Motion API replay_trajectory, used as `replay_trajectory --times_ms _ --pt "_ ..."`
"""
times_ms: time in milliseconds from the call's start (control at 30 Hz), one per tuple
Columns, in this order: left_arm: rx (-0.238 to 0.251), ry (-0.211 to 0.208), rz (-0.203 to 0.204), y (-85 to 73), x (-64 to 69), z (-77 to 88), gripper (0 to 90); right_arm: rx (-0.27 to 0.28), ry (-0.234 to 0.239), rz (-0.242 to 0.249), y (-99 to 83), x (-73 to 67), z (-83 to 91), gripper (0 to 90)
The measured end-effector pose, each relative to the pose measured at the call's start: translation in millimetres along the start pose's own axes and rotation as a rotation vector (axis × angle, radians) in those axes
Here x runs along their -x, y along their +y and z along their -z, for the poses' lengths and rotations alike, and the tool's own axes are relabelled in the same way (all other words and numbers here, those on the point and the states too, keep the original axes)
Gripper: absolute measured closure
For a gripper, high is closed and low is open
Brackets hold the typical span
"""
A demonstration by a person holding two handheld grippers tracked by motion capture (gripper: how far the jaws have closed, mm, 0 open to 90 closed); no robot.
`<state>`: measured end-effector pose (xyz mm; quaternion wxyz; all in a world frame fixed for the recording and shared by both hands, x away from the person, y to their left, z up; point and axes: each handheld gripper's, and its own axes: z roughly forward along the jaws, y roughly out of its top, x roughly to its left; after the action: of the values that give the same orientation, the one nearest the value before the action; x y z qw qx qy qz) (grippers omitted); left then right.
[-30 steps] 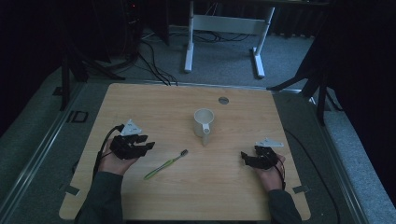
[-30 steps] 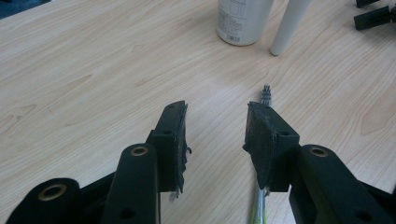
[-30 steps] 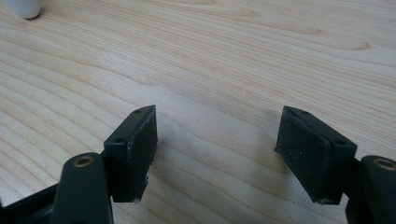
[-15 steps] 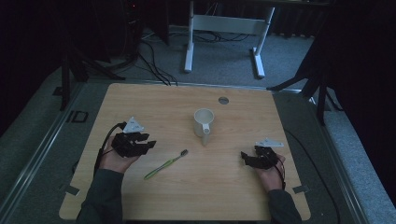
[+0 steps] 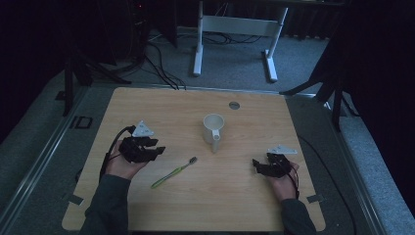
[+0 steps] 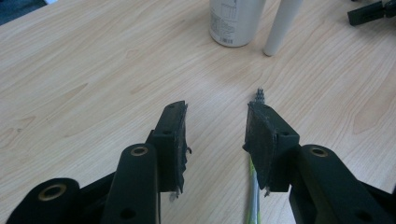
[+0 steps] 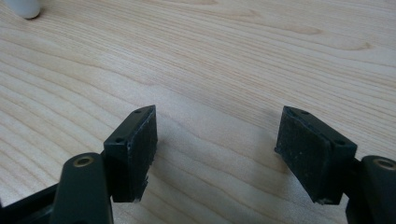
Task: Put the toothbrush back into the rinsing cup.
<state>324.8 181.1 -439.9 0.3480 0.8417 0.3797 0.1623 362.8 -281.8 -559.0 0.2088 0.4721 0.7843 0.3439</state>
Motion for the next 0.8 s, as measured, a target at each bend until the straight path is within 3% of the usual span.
replay_trajectory --times_ms 800 --pt "-0.069 -0.011 -0.028 14.7 8.2 -5.5 58.6 0.0 0.0 0.0 0.0 0.0 0.0 28.7"
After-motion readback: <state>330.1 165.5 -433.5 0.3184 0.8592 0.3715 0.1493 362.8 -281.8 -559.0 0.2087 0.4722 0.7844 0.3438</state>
